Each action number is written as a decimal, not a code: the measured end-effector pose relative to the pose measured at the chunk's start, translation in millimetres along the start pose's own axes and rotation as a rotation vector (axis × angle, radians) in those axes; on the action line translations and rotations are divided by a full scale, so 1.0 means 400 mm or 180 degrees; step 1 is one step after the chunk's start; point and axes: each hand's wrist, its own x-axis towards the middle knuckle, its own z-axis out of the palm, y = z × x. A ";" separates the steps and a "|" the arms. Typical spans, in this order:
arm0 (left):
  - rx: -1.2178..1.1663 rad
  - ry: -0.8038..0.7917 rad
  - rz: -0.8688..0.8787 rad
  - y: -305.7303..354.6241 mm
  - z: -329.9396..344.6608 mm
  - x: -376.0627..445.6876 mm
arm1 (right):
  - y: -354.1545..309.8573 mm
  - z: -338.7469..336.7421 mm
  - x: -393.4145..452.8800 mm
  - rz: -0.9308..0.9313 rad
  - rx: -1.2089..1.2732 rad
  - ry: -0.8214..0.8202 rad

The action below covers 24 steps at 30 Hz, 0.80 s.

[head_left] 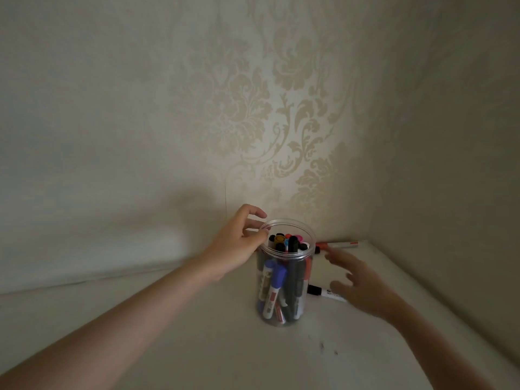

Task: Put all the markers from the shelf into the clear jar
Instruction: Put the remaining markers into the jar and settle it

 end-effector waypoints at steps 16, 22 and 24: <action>0.0994 -0.0687 0.0984 0.092 -0.030 -0.140 | -0.197 0.122 -0.190 -0.0772 0.0794 0.0548; 0.4438 -0.0913 0.1676 0.155 -0.014 -0.159 | -0.198 0.153 -0.193 -0.0767 0.0906 0.0843; 0.4698 -0.0850 0.1709 0.156 0.003 -0.156 | -0.195 0.151 -0.188 -0.0734 0.0923 0.0931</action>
